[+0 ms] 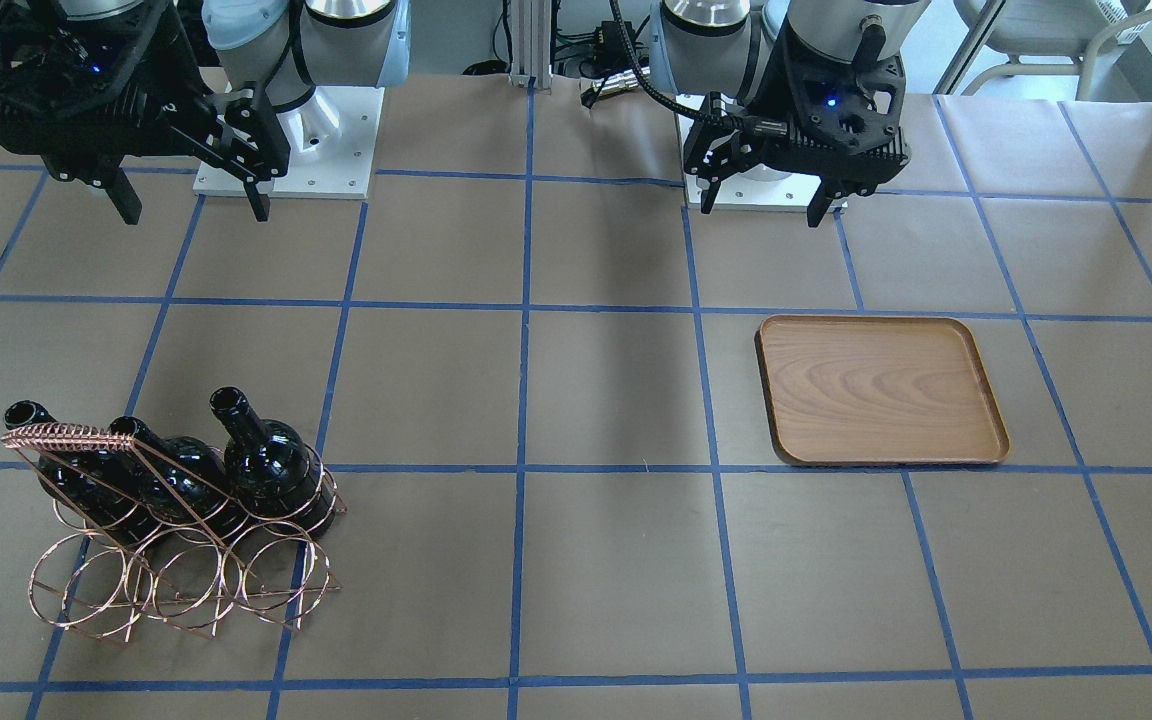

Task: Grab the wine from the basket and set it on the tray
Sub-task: 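Lower the right gripper onto the nearest dark wine bottle in the basket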

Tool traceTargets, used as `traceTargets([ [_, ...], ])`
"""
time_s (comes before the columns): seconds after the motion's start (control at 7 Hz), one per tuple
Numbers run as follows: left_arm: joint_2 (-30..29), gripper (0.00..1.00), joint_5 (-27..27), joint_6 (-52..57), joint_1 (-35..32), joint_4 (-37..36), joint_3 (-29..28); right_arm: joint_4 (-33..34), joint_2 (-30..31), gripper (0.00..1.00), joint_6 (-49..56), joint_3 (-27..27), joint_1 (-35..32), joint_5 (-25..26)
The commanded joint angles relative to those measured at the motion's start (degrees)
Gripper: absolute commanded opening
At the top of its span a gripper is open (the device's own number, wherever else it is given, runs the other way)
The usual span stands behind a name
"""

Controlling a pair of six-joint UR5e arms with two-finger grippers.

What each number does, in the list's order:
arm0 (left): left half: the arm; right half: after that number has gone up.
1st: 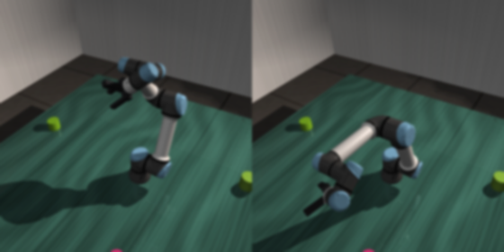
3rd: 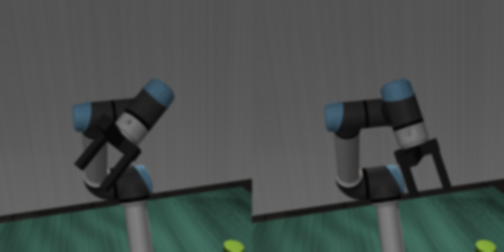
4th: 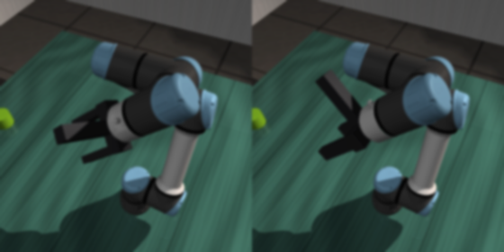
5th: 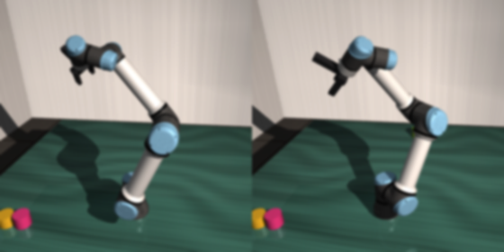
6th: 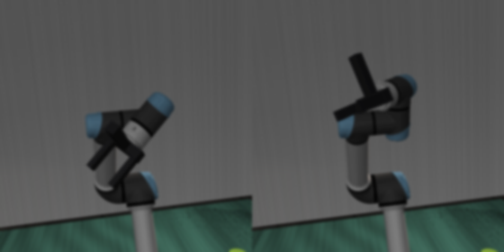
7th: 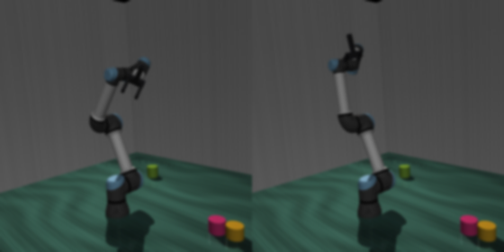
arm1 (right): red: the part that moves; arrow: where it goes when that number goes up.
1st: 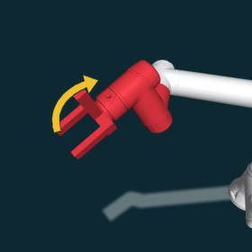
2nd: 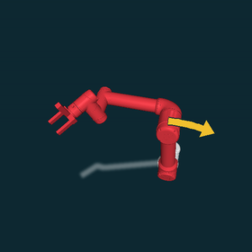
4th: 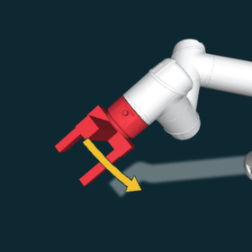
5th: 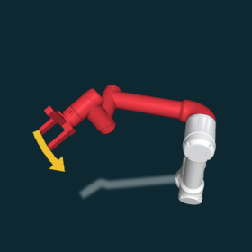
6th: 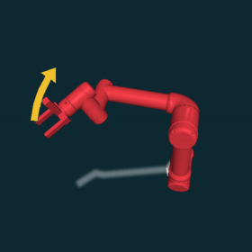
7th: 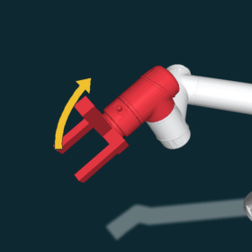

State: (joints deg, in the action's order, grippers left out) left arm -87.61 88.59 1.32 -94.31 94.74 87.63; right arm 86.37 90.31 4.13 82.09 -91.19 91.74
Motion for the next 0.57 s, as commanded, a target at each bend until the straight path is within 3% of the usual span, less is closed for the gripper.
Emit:
traceTargets([
  [0.0, 0.2, 1.00, 0.0, 0.0, 0.0, 0.0, 0.5, 0.0, 0.0, 1.00, 0.0, 0.0, 0.0, -0.9],
  [0.43, 0.3, 1.00, 0.0, 0.0, -0.1, -0.3, 1.0, 0.1, -0.6, 1.00, 0.1, -0.1, 0.4, -0.9],
])
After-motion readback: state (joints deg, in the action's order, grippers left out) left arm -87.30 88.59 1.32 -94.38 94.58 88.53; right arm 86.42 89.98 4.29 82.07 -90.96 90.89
